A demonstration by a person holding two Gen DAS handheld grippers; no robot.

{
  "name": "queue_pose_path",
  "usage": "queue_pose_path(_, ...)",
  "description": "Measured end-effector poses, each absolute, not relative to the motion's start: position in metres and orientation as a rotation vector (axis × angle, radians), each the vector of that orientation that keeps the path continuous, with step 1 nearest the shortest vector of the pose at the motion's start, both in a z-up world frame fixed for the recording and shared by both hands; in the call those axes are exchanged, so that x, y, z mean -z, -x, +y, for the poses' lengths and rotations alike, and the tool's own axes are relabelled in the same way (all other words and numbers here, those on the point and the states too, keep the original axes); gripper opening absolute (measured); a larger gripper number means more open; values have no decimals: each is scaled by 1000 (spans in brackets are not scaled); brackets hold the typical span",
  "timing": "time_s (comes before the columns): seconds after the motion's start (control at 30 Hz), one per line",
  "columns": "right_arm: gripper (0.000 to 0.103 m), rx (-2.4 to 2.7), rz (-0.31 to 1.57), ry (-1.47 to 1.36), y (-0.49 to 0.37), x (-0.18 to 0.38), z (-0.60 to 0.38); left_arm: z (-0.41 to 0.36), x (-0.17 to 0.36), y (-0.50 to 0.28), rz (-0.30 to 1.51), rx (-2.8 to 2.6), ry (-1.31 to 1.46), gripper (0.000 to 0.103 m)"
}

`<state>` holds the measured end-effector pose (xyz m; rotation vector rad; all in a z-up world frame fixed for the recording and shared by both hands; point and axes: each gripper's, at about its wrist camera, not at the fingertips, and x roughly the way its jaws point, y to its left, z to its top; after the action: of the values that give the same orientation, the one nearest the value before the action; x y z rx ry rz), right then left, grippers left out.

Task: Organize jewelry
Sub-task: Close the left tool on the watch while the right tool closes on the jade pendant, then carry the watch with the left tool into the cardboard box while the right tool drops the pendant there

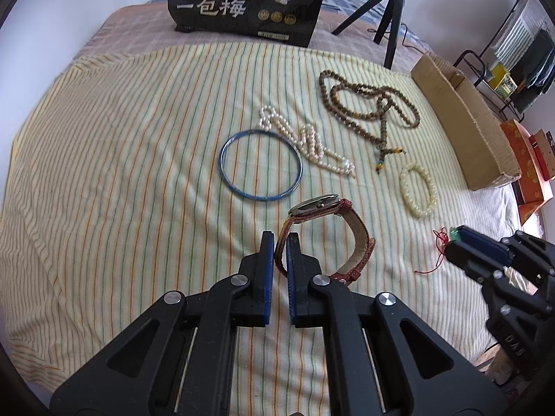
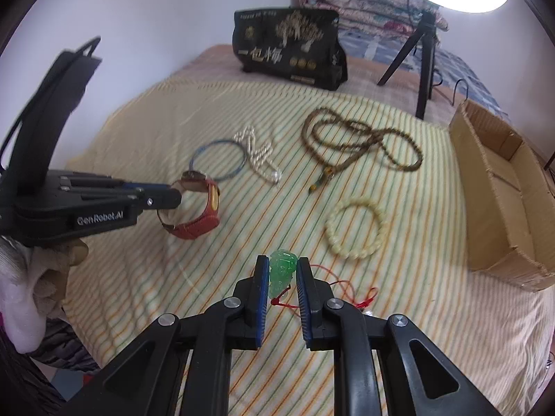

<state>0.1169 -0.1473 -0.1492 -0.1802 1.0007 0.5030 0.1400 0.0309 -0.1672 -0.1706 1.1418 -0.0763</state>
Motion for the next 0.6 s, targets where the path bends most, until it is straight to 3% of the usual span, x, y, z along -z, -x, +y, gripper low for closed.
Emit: queue_pose_path(0.6, 14, -369, 793, 23, -152, 60, -222, -6, 94, -147, 965, 147, 185, 5)
